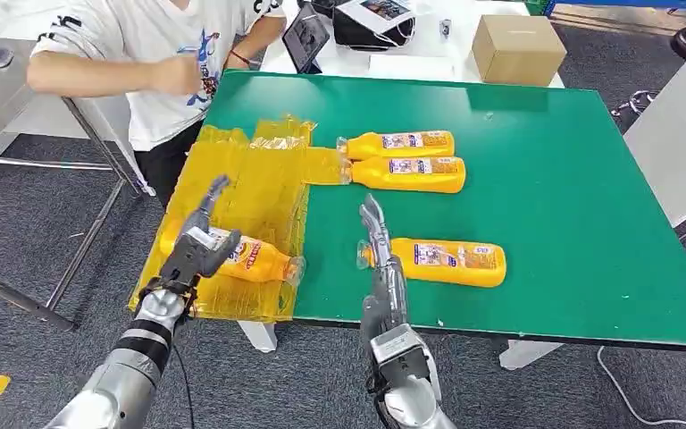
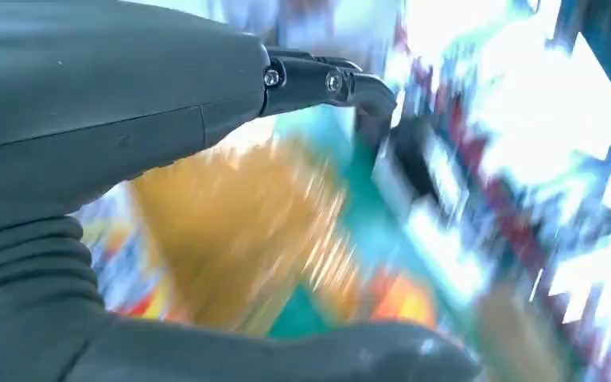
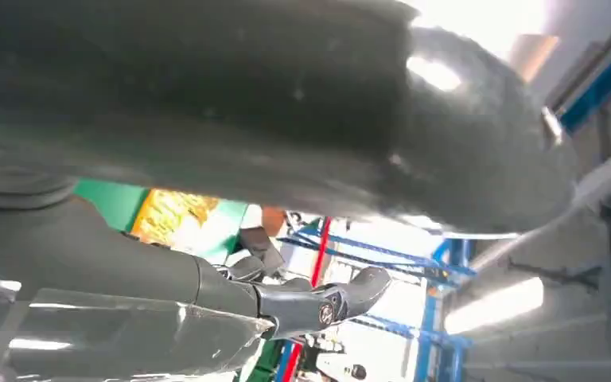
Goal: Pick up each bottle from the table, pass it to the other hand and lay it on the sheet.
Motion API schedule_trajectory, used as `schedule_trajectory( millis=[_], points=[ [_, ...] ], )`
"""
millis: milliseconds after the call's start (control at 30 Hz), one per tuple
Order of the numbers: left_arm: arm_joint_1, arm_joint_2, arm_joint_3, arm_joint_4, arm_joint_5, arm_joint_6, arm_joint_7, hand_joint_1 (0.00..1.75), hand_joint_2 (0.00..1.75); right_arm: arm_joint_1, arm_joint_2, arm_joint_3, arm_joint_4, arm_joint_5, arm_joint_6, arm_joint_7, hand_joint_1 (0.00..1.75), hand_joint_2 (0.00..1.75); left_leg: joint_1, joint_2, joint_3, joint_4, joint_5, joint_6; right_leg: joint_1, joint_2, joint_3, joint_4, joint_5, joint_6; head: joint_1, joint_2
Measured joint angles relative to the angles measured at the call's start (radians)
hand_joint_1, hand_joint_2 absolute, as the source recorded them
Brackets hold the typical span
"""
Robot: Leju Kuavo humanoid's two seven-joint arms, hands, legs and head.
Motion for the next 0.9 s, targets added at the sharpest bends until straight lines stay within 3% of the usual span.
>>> schedule_trajectory(
  millis=[33,67,167,400,600,667,900],
  points=[
    [0.003,-0.012,0.015,-0.026,0.006,0.016,-0.002,0.0,0.0,0.0,0.0,0.0,0.005,0.005,0.0,0.002,0.0,0.0,0.0,0.0,0.0,0.0,0.0,0.0,0.0,0.0,0.0,0.0,0.0,0.0,0.0,0.0],
    [0.006,-0.018,0.026,-0.047,0.006,0.021,-0.002,0.0,1.75,0.0,0.001,0.0,0.01,0.008,-0.001,0.002,0.0,1.75,0.0,-0.001,-0.001,0.0,0.0,0.0,0.0,0.0,-0.001,0.0,0.0,0.0,0.0,0.0],
    [0.027,-0.038,0.047,-0.108,0.069,0.069,-0.003,0.0,1.75,-0.002,0.002,-0.001,0.023,0.044,-0.019,0.03,0.0,1.75,0.0,0.0,-0.003,0.0,-0.001,-0.001,0.0,0.0,-0.003,0.0,-0.001,0.0,0.0,0.0],
    [0.083,-0.047,0.051,-0.281,0.135,0.268,-0.003,0.0,1.75,-0.09,-0.056,-0.075,0.101,0.258,-0.083,0.263,0.0,1.75,0.0,-0.001,-0.005,0.0,0.0,0.0,0.0,0.0,-0.005,0.0,-0.001,0.0,0.0,0.0],
    [0.152,-0.043,0.008,-0.345,0.075,0.305,-0.003,0.0,1.75,-0.199,-0.179,-0.189,0.183,0.384,-0.021,0.402,0.0,1.75,-0.003,-0.001,-0.005,0.001,0.0,0.0,-0.003,0.0,-0.005,0.0,0.0,0.001,0.0,0.0],
    [0.154,-0.042,0.007,-0.346,0.072,0.305,-0.003,0.0,1.75,-0.203,-0.184,-0.193,0.186,0.387,-0.016,0.409,0.0,1.75,-0.003,-0.001,-0.005,0.001,0.0,0.0,-0.003,0.0,-0.005,0.0,0.0,0.001,0.0,0.0],
    [0.217,-0.041,-0.047,-0.352,0.046,0.31,-0.003,0.0,1.75,-0.268,-0.289,-0.247,0.289,0.45,0.183,0.522,0.0,1.75,-0.003,0.0,-0.006,0.001,-0.001,0.001,-0.002,0.0,-0.006,0.0,0.0,0.002,0.0,0.0]
  ],
)
